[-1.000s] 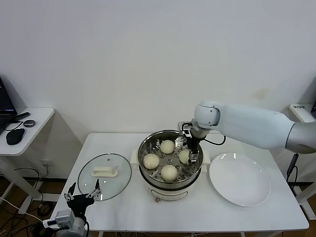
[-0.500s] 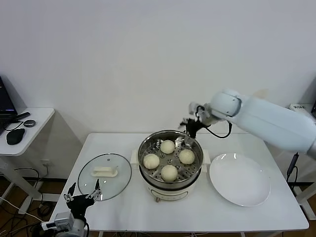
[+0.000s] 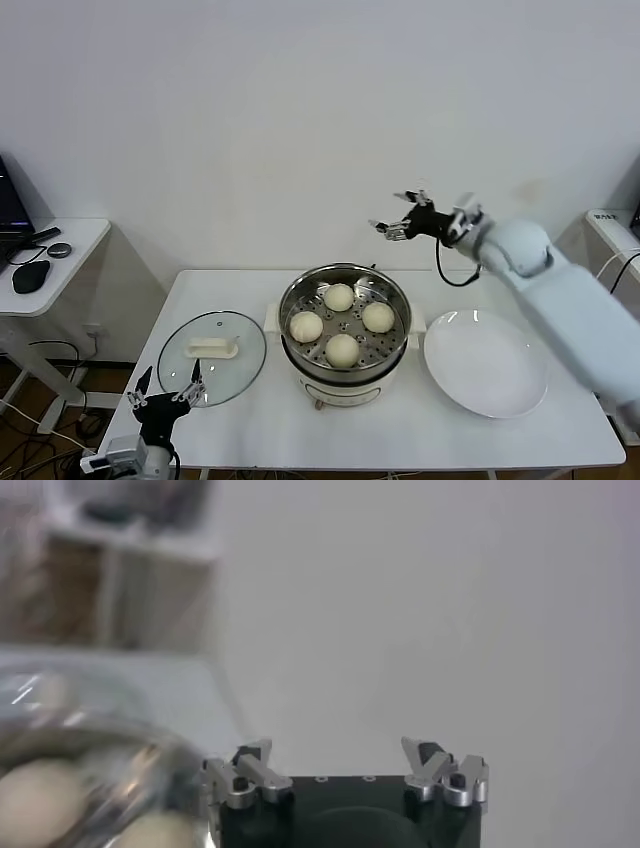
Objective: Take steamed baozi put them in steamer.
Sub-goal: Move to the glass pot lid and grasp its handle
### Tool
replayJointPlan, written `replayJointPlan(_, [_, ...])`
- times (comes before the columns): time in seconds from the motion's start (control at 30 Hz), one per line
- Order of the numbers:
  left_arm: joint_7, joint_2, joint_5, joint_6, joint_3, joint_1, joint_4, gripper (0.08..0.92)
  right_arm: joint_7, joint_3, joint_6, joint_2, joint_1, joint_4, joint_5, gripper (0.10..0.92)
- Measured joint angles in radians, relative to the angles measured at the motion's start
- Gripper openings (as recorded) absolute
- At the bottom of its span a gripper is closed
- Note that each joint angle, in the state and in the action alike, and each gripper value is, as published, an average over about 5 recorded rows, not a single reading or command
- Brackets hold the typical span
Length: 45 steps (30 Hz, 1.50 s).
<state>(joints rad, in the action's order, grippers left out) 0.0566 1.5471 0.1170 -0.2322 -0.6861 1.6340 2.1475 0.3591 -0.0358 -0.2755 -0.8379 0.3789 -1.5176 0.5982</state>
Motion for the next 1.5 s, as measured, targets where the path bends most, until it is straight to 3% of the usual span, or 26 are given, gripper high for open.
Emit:
replayJointPlan(0.27, [-0.021,-0.016,-0.072,0.047,-0.01,-0.006,-0.029,0.823,-0.122,0.489,0.059,-0.149,0.421,-0.099,-0.007,0.823])
replayJointPlan(0.5, [-0.033,-0.042,-0.263,0.101,-0.012,-0.042,-0.061,0.823,-0.168,0.709,0.129,-0.269,0.697,-0.163,-0.036,0.823])
replayJointPlan(0.73, [0.033,-0.105,-0.644,0.193,-0.004,-0.087,-0.14,0.823,-0.193,0.805,0.166,-0.347,0.855,-0.219,-0.06,0.823])
replayJointPlan(1.03, [0.139,-0.242,-1.164,0.266,0.06,-0.125,-0.29,0.823,-0.208,0.861,0.194,-0.392,0.958,-0.245,-0.079,0.823])
replayJointPlan(1.5, [0.128,-0.297,-1.372,0.219,0.148,-0.226,-0.475,0.823,-0.215,0.876,0.216,-0.434,1.009,-0.243,-0.105,0.823])
